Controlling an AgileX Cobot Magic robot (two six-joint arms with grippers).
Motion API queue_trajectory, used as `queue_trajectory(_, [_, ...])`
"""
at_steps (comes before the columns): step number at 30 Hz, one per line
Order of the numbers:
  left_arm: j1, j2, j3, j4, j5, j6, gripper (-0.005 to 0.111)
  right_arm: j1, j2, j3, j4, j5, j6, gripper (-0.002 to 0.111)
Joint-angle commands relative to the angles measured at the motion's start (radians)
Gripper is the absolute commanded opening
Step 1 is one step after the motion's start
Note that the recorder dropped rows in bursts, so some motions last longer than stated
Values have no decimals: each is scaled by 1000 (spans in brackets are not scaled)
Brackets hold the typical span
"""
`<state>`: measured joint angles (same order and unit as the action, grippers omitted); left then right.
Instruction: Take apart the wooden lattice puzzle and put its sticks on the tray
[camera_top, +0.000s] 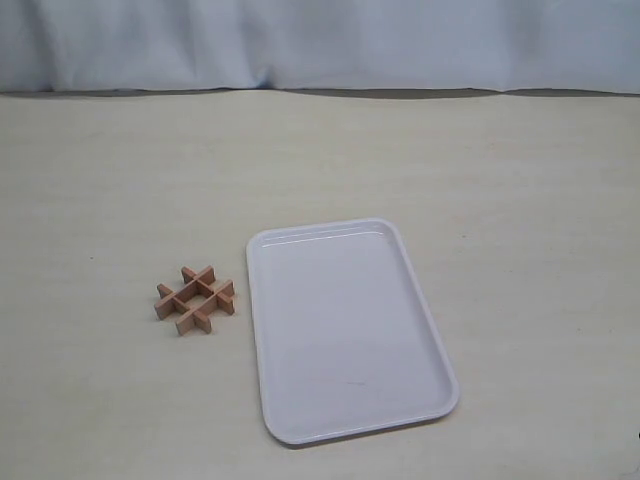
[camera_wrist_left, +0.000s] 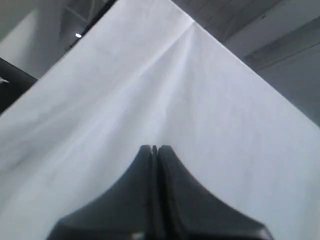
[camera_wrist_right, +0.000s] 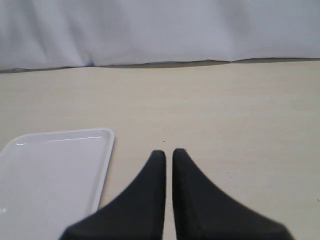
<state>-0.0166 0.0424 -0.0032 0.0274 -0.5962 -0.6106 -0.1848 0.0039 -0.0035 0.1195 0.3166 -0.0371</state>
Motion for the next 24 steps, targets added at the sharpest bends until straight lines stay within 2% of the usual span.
queue_trajectory(1, [-8,57,-154,174,183,-104,0,4,-4,3,0,-1,-1,5])
queue_trajectory(2, [-8,129,-287,303,338,-65,0,4,-4,3,0,-1,-1,5])
queue_trajectory(4, [-8,279,-459,519,564,-67,0,4,-4,3,0,-1,-1,5])
queue_trajectory(6, [-8,473,-577,571,835,-46,0,4,-4,3,0,-1,-1,5])
queue_trajectory(8, [-35,670,-625,499,987,81,0,4,-4,3,0,-1,-1,5])
queue_trajectory(11, [-137,998,-658,181,1152,458,0,4,-4,3,0,-1,-1,5])
queue_trajectory(13, [-202,1149,-707,32,1245,622,0,4,-4,3,0,-1,-1,5])
queue_trajectory(15, [-288,1263,-765,-65,1309,697,0,4,-4,3,0,-1,-1,5])
queue_trajectory(20, [-564,1467,-828,-67,1277,681,0,4,-4,3,0,-1,-1,5])
queue_trajectory(22, [-624,1535,-860,-64,1280,664,0,4,-4,3,0,-1,-1,5])
queue_trajectory(24, [-657,1589,-891,-60,1295,661,0,4,-4,3,0,-1,-1,5])
